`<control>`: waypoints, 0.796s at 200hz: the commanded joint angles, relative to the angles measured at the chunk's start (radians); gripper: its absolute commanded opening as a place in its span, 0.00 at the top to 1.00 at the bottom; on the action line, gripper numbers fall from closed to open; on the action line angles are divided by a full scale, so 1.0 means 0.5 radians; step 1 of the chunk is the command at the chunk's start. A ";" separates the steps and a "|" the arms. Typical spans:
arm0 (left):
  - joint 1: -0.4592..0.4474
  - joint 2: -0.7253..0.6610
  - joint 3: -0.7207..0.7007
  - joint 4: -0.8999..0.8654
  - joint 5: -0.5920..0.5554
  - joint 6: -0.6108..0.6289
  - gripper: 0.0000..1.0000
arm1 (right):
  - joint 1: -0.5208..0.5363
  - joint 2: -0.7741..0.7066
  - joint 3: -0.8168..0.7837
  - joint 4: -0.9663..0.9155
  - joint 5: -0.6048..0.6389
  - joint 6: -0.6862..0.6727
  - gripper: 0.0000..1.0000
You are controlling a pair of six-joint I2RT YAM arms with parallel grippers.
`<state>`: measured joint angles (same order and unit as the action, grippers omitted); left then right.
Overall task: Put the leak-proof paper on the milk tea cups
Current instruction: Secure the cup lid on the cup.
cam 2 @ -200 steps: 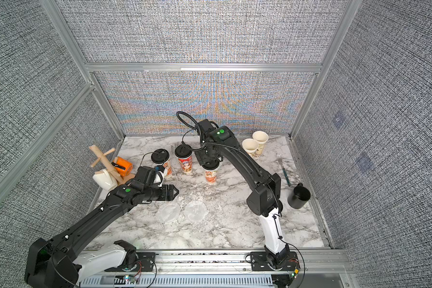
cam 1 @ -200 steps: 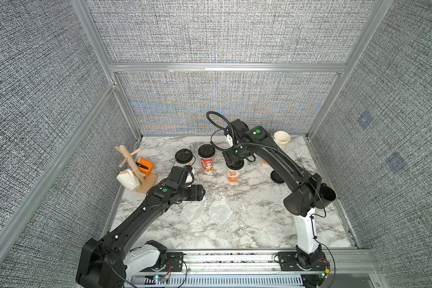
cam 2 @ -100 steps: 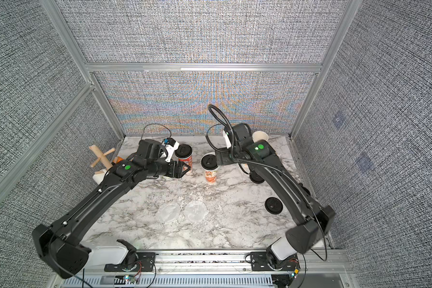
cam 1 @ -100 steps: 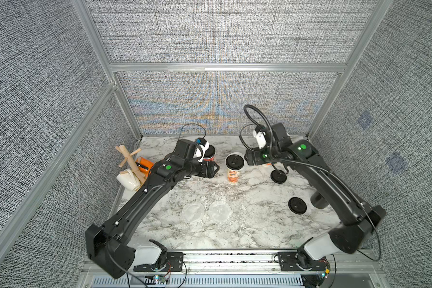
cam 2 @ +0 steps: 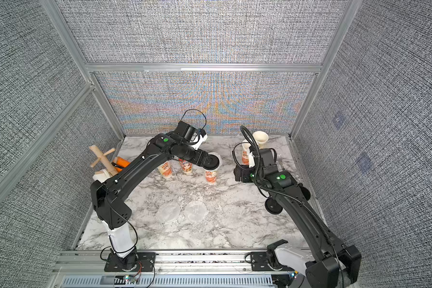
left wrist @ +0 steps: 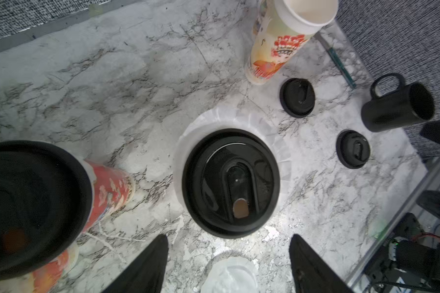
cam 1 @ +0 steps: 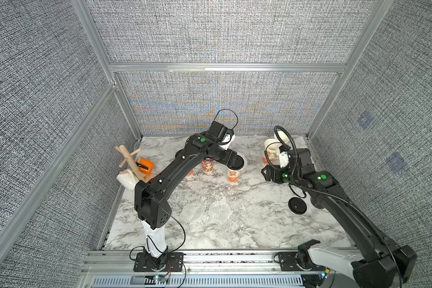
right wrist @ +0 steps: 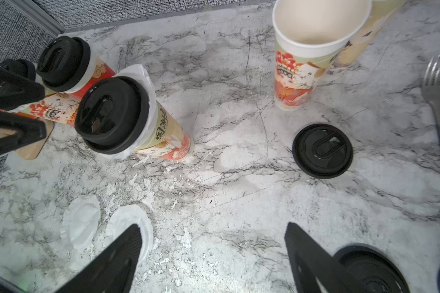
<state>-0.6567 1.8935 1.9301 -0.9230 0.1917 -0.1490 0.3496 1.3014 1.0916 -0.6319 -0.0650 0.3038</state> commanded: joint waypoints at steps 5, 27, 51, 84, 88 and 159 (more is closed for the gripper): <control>-0.006 0.097 0.103 -0.123 -0.092 0.091 0.23 | -0.014 0.011 -0.043 0.122 -0.075 0.000 0.09; -0.010 0.174 0.175 -0.124 -0.113 0.104 0.23 | -0.016 0.014 -0.074 0.145 -0.088 0.003 0.10; -0.011 0.270 0.261 -0.118 -0.136 0.114 0.23 | -0.016 0.020 -0.084 0.150 -0.088 0.003 0.10; -0.015 0.359 0.349 -0.137 -0.176 0.146 0.23 | -0.015 0.031 -0.097 0.150 -0.085 0.001 0.10; -0.015 0.369 0.359 -0.145 -0.180 0.147 0.23 | -0.017 0.032 -0.100 0.147 -0.085 -0.002 0.10; -0.018 0.392 0.332 -0.191 -0.272 0.166 0.24 | -0.018 0.057 -0.100 0.162 -0.108 -0.001 0.11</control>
<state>-0.6659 2.0876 2.1098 -0.9863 0.0963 -0.0803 0.3401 1.3209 1.0401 -0.5953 -0.1078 0.3035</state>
